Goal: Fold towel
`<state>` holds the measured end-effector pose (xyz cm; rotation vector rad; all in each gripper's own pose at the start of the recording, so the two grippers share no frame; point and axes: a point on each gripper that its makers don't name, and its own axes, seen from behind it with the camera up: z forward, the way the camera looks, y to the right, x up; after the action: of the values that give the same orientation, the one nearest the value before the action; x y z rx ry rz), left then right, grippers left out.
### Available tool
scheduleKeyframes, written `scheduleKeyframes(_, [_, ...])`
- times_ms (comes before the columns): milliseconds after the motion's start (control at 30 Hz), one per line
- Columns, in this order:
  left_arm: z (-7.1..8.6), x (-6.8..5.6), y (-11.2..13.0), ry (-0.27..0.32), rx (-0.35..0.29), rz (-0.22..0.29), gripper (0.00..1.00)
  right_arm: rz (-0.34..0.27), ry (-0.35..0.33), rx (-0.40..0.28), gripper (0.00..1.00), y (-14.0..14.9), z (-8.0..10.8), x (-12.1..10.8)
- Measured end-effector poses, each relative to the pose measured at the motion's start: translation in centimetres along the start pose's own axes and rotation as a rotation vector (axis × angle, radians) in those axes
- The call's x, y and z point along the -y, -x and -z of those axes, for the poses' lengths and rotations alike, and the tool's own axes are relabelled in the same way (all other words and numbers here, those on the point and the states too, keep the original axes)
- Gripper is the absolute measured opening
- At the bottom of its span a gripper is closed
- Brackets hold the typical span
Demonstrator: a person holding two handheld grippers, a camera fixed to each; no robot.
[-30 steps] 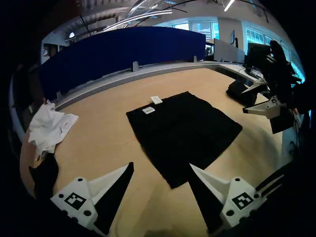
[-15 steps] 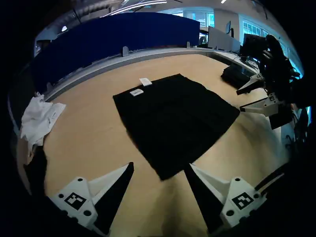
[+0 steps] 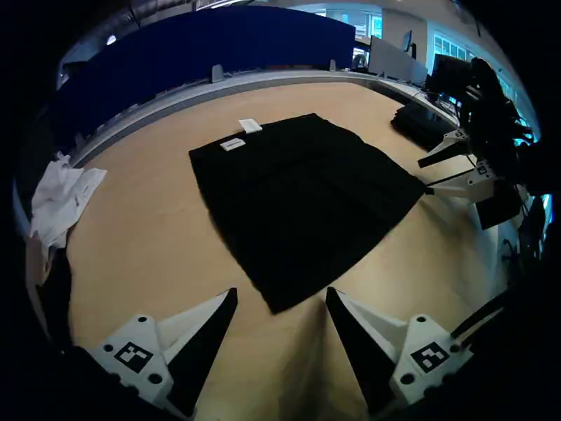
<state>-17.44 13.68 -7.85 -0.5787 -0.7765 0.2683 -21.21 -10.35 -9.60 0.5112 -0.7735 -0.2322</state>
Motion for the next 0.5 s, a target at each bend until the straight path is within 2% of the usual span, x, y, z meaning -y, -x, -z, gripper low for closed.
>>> scheduleKeyframes(233, [-0.5, -0.4, -0.1, 0.001, 0.006, -0.009, 0.92, 0.022, -0.014, 0.016, 0.81, 0.6, -0.1, 0.6])
scheduleKeyframes(500, [-0.5, -0.1, 0.1, -0.014, 0.017, 0.005, 0.77, 0.032, -0.037, 0.033, 0.68, 1.0, -0.4, 1.4])
